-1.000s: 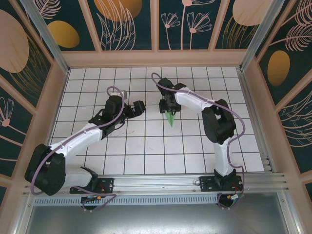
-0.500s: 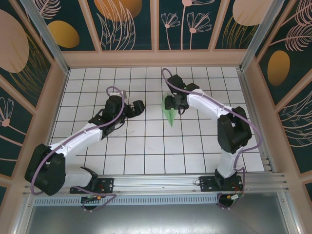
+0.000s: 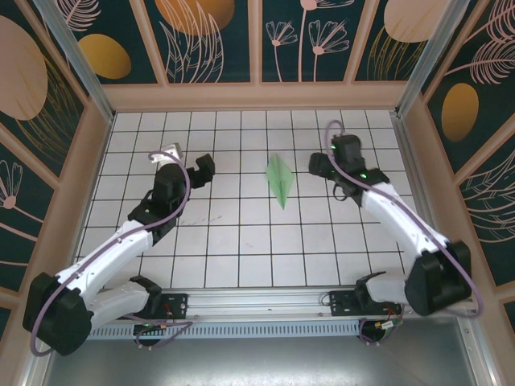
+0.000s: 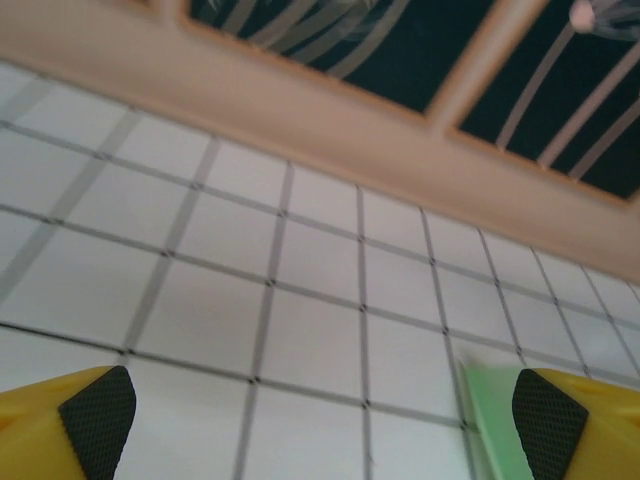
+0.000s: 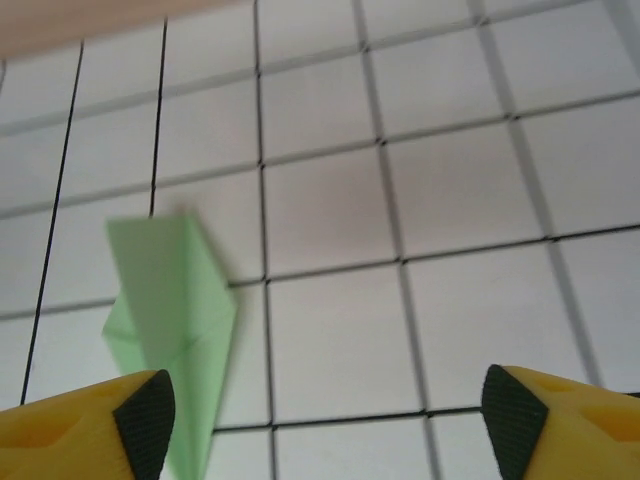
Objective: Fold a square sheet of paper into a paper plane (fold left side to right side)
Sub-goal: Reset both arms
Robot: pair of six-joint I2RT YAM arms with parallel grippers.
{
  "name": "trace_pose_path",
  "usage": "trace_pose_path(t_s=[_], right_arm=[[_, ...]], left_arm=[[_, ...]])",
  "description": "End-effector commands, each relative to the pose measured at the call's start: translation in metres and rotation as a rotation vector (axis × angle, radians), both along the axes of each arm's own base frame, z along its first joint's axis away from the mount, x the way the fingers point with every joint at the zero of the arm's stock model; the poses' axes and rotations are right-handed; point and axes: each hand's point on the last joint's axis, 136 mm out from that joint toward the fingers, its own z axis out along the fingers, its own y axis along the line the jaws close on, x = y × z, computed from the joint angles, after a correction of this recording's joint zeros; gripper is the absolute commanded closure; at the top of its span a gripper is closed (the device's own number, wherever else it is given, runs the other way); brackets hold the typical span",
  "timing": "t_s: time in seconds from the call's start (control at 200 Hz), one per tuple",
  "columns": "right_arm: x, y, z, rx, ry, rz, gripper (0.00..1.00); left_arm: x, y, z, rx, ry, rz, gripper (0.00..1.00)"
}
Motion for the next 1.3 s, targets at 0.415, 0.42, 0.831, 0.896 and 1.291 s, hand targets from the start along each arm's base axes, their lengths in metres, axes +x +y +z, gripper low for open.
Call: trace_pose_path(t_s=[0.415,0.42,0.831,0.896,1.291], right_arm=[[-0.037,-0.149,-0.019,-0.078,-0.49,-0.406,0.01],[-0.037,-0.149,-0.021,-0.079,-0.49,-0.41,0.01],[-0.016,-0.137,-0.055,-0.085,-0.553,-0.246,0.01],[-0.008,-0.134,-0.054,-0.091,-0.569,-0.218,0.01],[0.013,-0.109,-0.078,-0.088,-0.534,-0.073,0.01]], left_arm=[[-0.002,0.129,-0.041,0.356,-0.101,0.575,0.01],[-0.002,0.13,-0.042,0.356,-0.1,0.577,0.01],[0.01,0.144,-0.078,0.48,-0.133,0.44,0.01],[0.014,0.137,-0.079,0.487,-0.163,0.374,0.01],[-0.008,0.13,-0.078,0.419,-0.282,0.252,0.01]])
